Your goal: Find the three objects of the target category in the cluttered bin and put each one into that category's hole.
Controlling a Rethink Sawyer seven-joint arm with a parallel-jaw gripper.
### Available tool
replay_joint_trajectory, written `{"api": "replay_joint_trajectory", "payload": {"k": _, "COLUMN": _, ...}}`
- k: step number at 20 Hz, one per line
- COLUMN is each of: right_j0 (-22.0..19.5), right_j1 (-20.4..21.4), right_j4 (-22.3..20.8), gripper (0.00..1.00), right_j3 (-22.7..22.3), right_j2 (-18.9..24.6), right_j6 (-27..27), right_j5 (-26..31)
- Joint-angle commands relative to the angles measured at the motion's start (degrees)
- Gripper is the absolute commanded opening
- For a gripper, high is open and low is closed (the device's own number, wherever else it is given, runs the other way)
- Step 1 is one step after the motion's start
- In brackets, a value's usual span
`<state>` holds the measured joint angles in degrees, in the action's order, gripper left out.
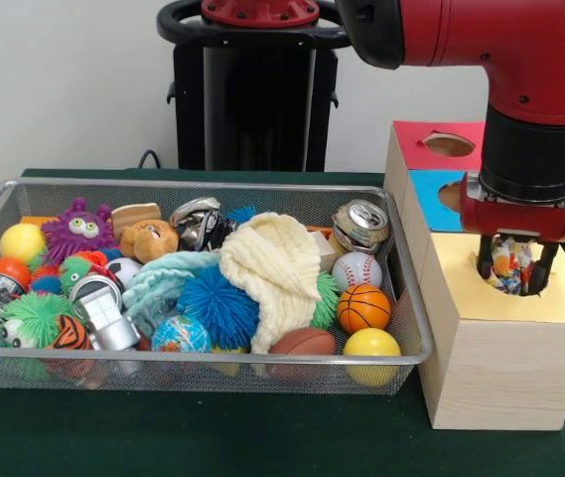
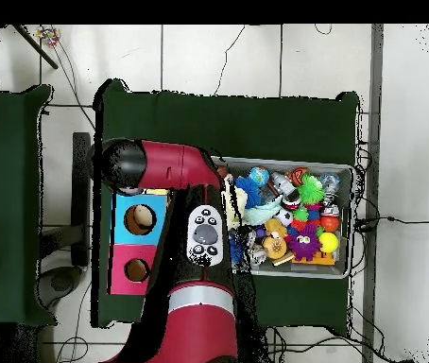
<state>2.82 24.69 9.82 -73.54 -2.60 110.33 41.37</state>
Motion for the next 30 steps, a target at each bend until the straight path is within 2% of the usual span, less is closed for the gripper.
{"api": "replay_joint_trajectory", "payload": {"k": 1, "right_j0": -2.18, "right_j1": 0.24, "right_j4": -0.29, "gripper": 1.0, "right_j3": -5.63, "right_j2": 3.3, "right_j6": 4.23, "right_j5": 6.08}}
{"api": "replay_joint_trajectory", "payload": {"k": 2, "right_j0": -2.32, "right_j1": 0.44, "right_j4": -0.34, "gripper": 0.0, "right_j3": -6.01, "right_j2": 3.51, "right_j6": 3.93, "right_j5": 5.66}}
{"api": "replay_joint_trajectory", "payload": {"k": 9, "right_j0": -2.13, "right_j1": 0.34, "right_j4": -0.56, "gripper": 0.0, "right_j3": -5.52, "right_j2": 3.19, "right_j6": 4.19, "right_j5": 6.97}}
{"api": "replay_joint_trajectory", "payload": {"k": 30, "right_j0": -3.17, "right_j1": 2.0, "right_j4": -1.35, "gripper": 0.0, "right_j3": -7.86, "right_j2": 3.76, "right_j6": 2.61, "right_j5": 4.35}}
